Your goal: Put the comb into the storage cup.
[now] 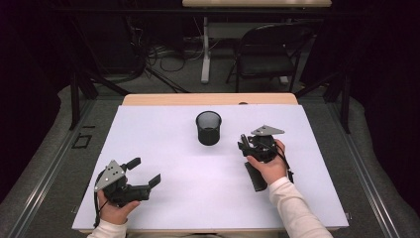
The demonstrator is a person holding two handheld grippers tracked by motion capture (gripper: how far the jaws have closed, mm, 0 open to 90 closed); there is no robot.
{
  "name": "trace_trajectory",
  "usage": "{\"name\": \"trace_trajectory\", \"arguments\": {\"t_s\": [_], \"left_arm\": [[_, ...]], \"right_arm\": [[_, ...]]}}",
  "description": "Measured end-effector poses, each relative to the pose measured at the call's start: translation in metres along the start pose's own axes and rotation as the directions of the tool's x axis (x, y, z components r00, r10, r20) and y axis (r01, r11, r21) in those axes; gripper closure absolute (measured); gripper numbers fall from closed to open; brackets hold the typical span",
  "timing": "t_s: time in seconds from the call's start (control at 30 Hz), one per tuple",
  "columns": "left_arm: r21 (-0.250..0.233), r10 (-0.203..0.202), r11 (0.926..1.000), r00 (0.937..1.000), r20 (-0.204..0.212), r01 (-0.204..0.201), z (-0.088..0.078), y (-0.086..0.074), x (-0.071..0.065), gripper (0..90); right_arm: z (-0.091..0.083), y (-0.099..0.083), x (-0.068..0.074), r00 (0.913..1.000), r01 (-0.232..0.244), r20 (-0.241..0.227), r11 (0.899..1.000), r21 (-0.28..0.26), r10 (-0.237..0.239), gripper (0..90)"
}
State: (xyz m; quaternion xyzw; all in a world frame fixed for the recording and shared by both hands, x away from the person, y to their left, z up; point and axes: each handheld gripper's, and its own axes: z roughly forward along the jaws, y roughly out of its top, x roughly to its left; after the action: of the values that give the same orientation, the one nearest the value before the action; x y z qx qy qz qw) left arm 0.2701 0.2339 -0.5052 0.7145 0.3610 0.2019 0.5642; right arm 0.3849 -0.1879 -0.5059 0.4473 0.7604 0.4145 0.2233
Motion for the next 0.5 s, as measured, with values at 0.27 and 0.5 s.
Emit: {"name": "trace_trajectory", "arguments": {"t_s": [0.27,0.5], "left_arm": [[0.002,-0.005,1.0000,1.0000,-0.004,0.005,0.000,-0.001,0.000,6.0],[0.007,-0.006,1.0000,1.0000,-0.004,0.006,0.000,-0.001,0.001,6.7]], "right_arm": [[0.020,0.008,-0.005,0.9995,-0.031,-0.005,0.999,0.043,0.032,59.4],[0.032,0.002,-0.008,0.9992,-0.039,0.016,0.996,0.078,0.038,73.4]]}}
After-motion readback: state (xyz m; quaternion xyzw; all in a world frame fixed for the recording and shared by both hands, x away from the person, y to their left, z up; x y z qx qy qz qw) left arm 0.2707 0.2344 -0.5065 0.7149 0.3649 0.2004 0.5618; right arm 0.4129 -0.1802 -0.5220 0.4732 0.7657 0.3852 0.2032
